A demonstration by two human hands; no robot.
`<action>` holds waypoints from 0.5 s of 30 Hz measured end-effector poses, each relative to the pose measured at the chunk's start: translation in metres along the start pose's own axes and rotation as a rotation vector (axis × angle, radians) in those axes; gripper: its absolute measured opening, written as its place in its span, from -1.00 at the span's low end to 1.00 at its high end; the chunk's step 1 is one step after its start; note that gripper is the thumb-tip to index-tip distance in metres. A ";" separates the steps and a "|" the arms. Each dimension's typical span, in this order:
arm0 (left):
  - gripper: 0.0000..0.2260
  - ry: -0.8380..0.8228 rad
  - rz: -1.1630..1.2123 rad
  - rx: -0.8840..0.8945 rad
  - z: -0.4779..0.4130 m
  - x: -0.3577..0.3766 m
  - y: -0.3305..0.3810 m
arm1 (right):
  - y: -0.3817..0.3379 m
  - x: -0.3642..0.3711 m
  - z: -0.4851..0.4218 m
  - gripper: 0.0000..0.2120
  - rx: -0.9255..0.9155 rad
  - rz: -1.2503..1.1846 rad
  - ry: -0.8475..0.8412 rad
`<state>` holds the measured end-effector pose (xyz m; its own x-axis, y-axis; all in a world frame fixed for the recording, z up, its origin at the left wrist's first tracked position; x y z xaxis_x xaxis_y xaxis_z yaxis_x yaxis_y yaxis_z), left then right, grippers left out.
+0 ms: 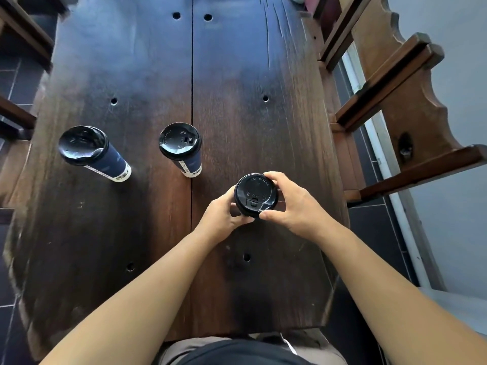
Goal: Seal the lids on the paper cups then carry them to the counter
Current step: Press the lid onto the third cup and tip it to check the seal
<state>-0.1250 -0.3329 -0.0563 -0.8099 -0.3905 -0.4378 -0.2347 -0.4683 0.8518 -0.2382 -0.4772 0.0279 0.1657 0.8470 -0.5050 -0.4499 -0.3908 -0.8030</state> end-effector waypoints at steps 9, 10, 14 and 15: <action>-0.35 -0.025 -0.016 0.012 0.001 -0.003 0.001 | -0.009 -0.001 -0.024 -0.54 0.033 0.063 0.005; -0.35 -0.026 -0.022 0.010 0.001 -0.003 0.000 | -0.012 0.002 -0.029 -0.53 0.026 0.099 0.009; -0.39 -0.029 -0.068 -0.016 0.000 -0.006 0.001 | -0.033 0.017 -0.051 -0.48 -0.053 0.295 0.027; -0.40 -0.031 -0.069 -0.018 0.000 -0.006 0.000 | -0.037 0.021 -0.056 -0.47 -0.074 0.351 0.036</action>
<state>-0.1201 -0.3305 -0.0532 -0.8085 -0.3323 -0.4856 -0.2807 -0.5076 0.8146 -0.1691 -0.4655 0.0295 0.0435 0.6438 -0.7639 -0.4203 -0.6819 -0.5986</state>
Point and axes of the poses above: each hand's wrist, its own z-axis away from the middle knuckle, its own x-axis out of the palm, y = z × x, the point moved 4 cm from there along -z, towards the middle knuckle, and after that the axes turned 8 degrees about -z, right-handed, at the moved point
